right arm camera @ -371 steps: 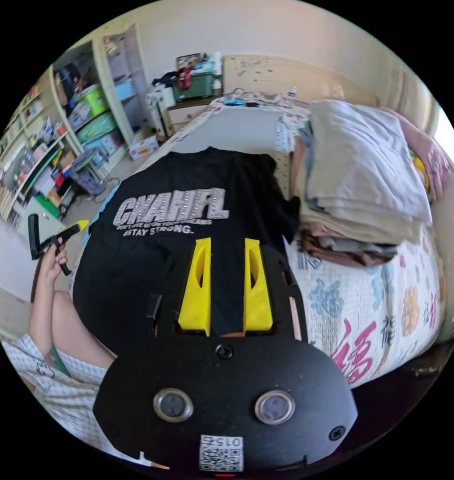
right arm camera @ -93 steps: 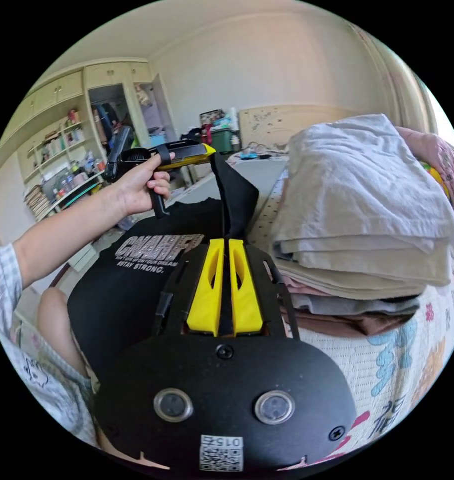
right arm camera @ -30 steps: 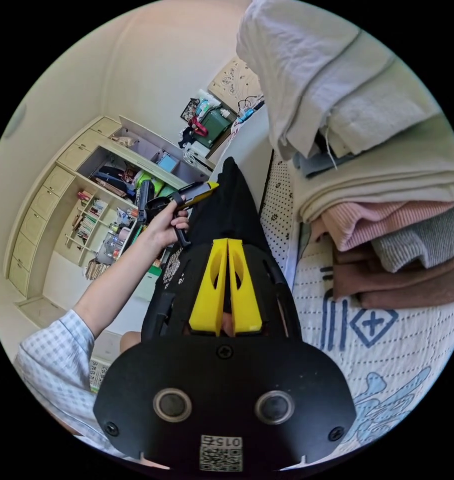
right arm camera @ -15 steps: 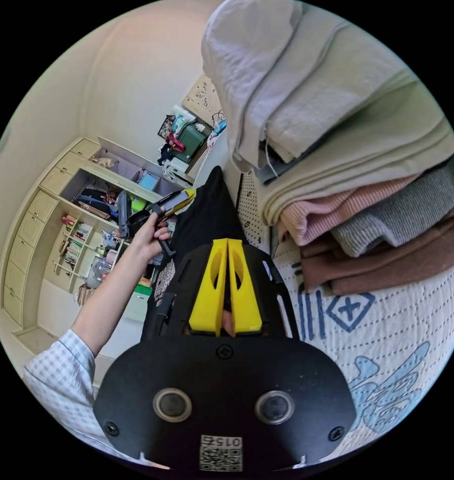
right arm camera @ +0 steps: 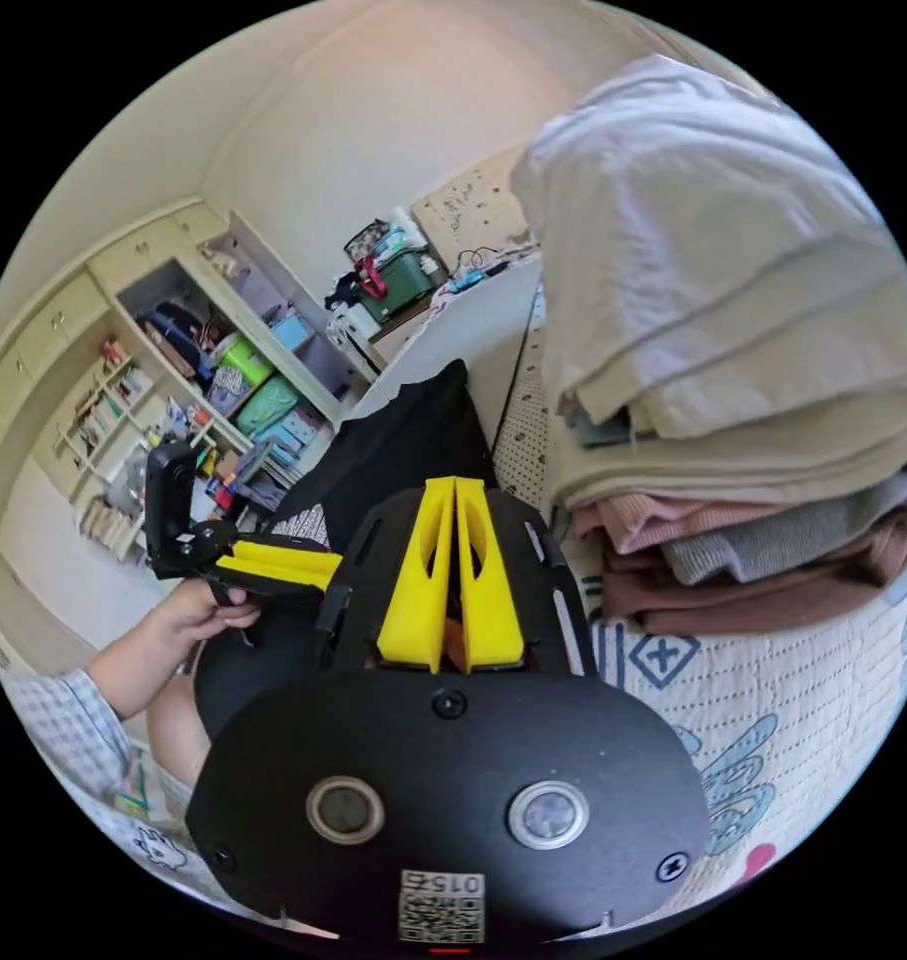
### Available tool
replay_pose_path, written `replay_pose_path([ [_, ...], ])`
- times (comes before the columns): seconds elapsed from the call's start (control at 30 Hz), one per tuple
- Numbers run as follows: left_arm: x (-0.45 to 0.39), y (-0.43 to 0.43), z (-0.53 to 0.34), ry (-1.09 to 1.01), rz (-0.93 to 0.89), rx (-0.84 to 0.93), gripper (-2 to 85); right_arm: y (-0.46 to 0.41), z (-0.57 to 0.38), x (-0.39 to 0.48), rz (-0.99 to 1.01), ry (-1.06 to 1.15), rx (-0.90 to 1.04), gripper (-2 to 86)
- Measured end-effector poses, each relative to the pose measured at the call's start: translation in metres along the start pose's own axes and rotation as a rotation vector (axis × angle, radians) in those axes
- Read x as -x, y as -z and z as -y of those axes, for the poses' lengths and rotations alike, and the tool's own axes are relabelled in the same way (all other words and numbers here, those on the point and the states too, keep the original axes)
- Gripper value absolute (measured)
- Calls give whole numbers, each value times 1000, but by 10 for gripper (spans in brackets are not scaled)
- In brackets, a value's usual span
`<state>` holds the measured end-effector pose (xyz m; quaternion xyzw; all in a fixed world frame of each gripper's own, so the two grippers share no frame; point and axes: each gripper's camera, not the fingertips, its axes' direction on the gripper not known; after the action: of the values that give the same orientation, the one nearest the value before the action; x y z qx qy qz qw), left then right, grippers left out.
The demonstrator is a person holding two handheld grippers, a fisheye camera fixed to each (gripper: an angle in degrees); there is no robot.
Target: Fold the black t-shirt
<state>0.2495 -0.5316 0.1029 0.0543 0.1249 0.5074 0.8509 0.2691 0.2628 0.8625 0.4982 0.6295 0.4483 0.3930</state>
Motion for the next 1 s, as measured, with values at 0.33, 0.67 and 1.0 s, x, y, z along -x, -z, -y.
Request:
replay_pose_path([
  [0.33, 23, -12, -35, 70, 10, -53, 21, -30, 110, 89, -221, 213, 202, -6],
  [0.67, 94, 101, -191, 361, -51, -426, 56, -6, 228, 112, -165, 179, 206, -5],
  [1.0, 208, 189, -430, 1134, 373, -831, 106, -21, 301, 231, -549, 426, 167, -5],
])
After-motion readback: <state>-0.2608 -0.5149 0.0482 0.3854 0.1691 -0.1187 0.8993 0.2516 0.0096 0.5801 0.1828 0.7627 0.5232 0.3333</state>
